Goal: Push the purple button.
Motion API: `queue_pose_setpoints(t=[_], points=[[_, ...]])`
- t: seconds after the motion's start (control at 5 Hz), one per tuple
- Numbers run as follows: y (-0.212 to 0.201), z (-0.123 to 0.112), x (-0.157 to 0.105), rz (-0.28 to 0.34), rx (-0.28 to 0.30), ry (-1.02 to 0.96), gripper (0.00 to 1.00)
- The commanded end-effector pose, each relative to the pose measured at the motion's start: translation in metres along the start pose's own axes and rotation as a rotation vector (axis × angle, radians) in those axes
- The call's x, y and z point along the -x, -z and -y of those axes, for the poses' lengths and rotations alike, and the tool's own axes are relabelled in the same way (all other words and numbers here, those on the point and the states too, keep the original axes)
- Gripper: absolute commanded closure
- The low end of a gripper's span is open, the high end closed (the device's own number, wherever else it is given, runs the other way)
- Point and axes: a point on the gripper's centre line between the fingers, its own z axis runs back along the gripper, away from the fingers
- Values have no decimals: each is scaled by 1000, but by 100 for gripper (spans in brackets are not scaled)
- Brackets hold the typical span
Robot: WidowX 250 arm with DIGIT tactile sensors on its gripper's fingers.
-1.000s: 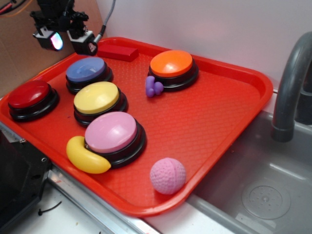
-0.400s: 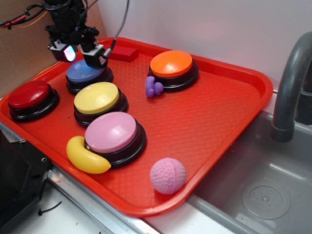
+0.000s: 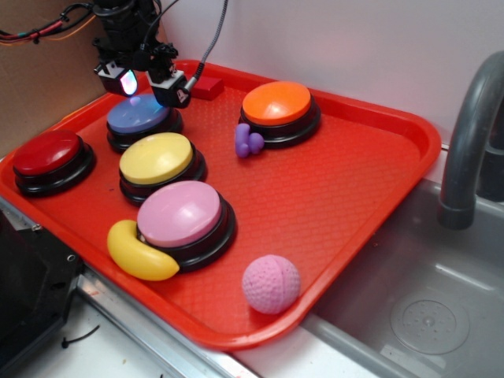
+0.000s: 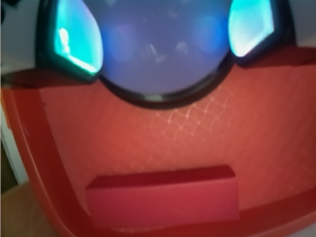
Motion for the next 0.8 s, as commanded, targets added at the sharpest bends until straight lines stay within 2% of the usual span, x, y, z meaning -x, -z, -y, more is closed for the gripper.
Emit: queue_pose_setpoints(t=[0.0, 0.2, 0.6], points=[[-34, -19, -4, -48, 17, -21, 0], [-43, -25, -7, -48, 35, -40, 0], [-53, -25, -3, -43, 8, -13, 0]])
